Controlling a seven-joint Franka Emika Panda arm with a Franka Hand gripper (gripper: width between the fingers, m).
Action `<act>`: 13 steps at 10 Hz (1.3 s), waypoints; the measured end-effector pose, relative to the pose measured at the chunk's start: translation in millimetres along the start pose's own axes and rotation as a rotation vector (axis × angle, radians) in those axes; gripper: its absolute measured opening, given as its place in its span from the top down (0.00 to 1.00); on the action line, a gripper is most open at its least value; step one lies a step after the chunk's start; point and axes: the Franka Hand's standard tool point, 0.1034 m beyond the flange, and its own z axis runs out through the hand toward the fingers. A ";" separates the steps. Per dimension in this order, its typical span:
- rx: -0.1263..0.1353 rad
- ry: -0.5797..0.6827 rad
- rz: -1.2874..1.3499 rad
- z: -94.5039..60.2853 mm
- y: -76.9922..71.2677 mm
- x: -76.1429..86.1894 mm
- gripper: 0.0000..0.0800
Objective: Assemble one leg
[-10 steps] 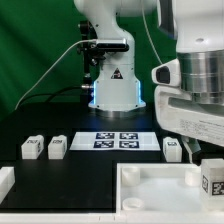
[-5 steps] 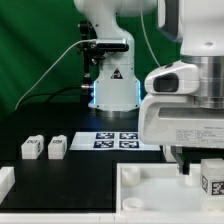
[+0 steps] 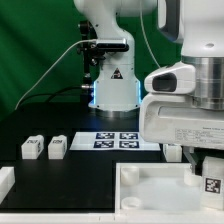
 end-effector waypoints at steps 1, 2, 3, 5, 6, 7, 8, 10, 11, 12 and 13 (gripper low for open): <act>0.001 -0.001 0.051 0.1 -0.2 -0.2 0.64; 0.008 -0.005 0.191 -0.4 -0.9 -0.2 0.64; 0.017 -0.006 0.430 -2.4 -1.0 1.7 0.64; 0.046 -0.033 0.932 -0.9 1.9 3.1 0.64; 0.058 -0.056 1.100 0.1 3.7 3.5 0.64; 0.056 -0.064 1.228 -0.3 4.3 3.5 0.63; 0.053 -0.068 1.289 -0.3 4.4 3.0 0.63; 0.050 -0.065 1.335 -0.2 4.6 2.8 0.63; 0.048 -0.066 1.328 1.0 4.7 2.1 0.55; 0.048 -0.066 1.327 1.0 4.5 2.1 0.37; 0.048 -0.066 1.326 1.2 4.5 1.9 0.37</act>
Offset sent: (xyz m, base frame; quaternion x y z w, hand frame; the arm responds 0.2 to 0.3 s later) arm 0.0073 -0.0065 0.0135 0.0511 0.0482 0.6362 0.7683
